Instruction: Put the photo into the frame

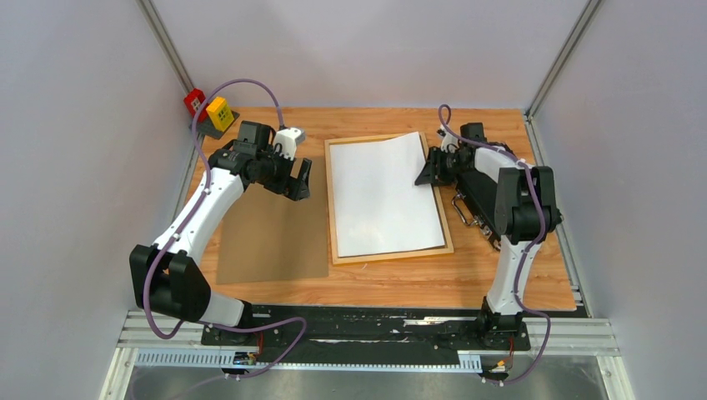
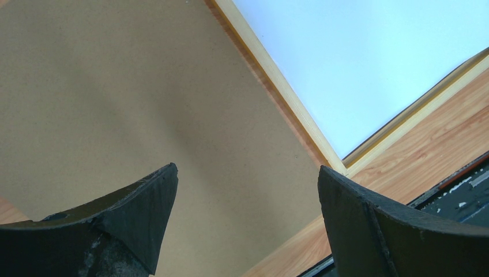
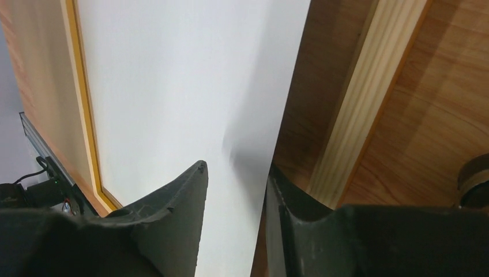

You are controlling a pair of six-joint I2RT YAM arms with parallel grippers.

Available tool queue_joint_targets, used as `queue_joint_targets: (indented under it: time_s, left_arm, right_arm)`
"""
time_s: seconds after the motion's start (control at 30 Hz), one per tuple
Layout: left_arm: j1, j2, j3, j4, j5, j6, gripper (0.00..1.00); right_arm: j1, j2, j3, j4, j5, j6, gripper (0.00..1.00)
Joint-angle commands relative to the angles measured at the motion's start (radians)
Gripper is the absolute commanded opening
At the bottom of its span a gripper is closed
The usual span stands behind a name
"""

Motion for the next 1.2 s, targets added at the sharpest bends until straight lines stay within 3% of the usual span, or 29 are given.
queue_joint_targets:
  time_s: [0.0,0.27,1.17]
  left_arm:
    - [0.000,-0.025,0.000,0.013,0.004,0.013,0.98]
    - [0.001,-0.028,-0.003,0.013,0.003,0.015,0.98]
    - [0.000,-0.033,-0.001,0.012,0.009,0.014,0.98]
  right_arm:
    - [0.000,-0.025,0.022,0.027,0.057,-0.023,0.41]
    - [0.000,-0.041,0.025,0.023,0.094,-0.034,0.46]
    - [0.025,-0.204,-0.011,0.035,0.140,-0.118,0.49]
